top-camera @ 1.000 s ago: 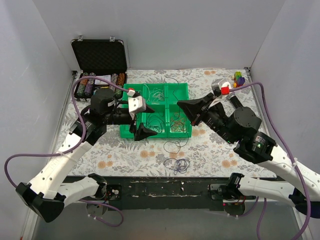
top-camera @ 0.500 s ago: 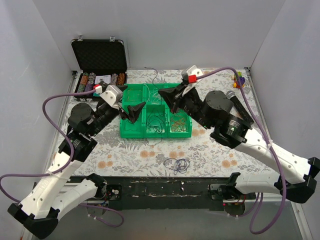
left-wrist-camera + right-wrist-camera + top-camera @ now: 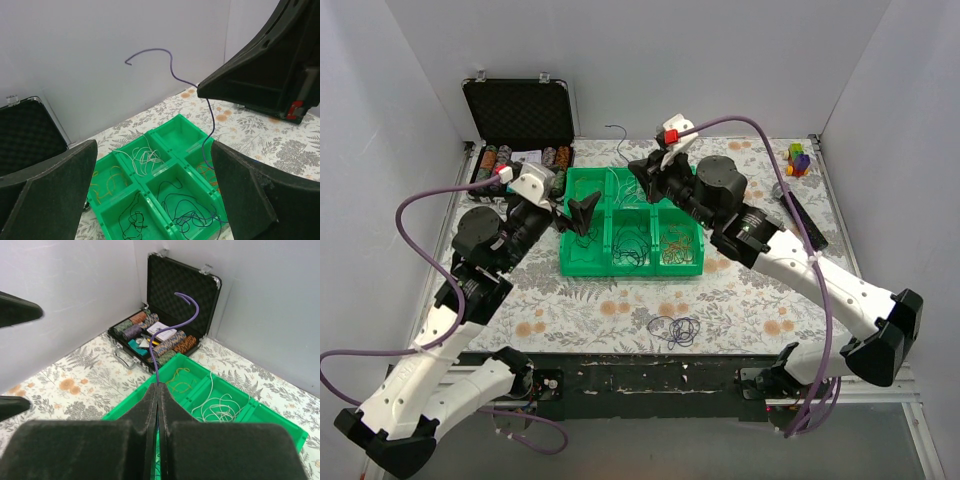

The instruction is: Untangle the cables

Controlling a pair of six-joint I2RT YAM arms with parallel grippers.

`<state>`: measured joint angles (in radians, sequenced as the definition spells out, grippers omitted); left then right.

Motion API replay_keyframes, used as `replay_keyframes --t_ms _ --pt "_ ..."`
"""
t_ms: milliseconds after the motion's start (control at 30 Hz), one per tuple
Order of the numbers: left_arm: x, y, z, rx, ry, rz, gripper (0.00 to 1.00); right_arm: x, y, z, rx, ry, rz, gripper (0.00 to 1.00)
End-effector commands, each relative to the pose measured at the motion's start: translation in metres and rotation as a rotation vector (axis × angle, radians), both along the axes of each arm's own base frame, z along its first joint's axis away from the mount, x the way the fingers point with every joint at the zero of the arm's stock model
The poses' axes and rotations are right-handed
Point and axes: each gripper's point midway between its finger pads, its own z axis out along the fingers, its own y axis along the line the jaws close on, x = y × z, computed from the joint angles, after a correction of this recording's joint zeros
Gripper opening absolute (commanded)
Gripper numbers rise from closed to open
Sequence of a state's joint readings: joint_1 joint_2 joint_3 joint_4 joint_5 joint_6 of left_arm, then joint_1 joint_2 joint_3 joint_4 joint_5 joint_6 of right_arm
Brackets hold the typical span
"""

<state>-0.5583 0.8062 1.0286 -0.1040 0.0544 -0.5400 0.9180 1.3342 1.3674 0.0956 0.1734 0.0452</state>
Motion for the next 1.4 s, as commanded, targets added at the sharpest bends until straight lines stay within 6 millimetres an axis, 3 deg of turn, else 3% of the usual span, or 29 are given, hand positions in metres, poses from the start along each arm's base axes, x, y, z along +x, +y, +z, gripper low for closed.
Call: replay_keyframes --t_ms 0,200,400,800,967,1133,1367 --pt "0.000 0.011 0.028 -0.021 -0.065 0.048 0.98 0.017 0.000 0.026 0.047 -0.071 -0.005 0.01" --pt "0.000 0.012 0.035 -0.005 -0.092 0.054 0.98 0.037 0.000 0.014 0.032 -0.058 -0.026 0.01" --pt "0.001 0.012 0.036 -0.006 -0.093 0.055 0.98 0.049 -0.002 0.028 0.062 -0.075 -0.031 0.01" --pt "0.000 0.010 0.039 -0.003 -0.104 0.043 0.98 0.072 0.007 0.037 0.082 -0.086 -0.039 0.01" --pt "0.002 0.011 0.039 0.002 -0.113 0.053 0.98 0.083 0.013 0.028 0.062 -0.078 -0.043 0.01" --pt "0.001 0.012 0.038 -0.002 -0.115 0.056 0.98 0.092 0.017 -0.012 0.008 -0.026 -0.055 0.01" --pt "0.001 0.012 0.037 -0.003 -0.116 0.057 0.98 0.092 0.018 -0.108 -0.129 0.108 -0.052 0.01"
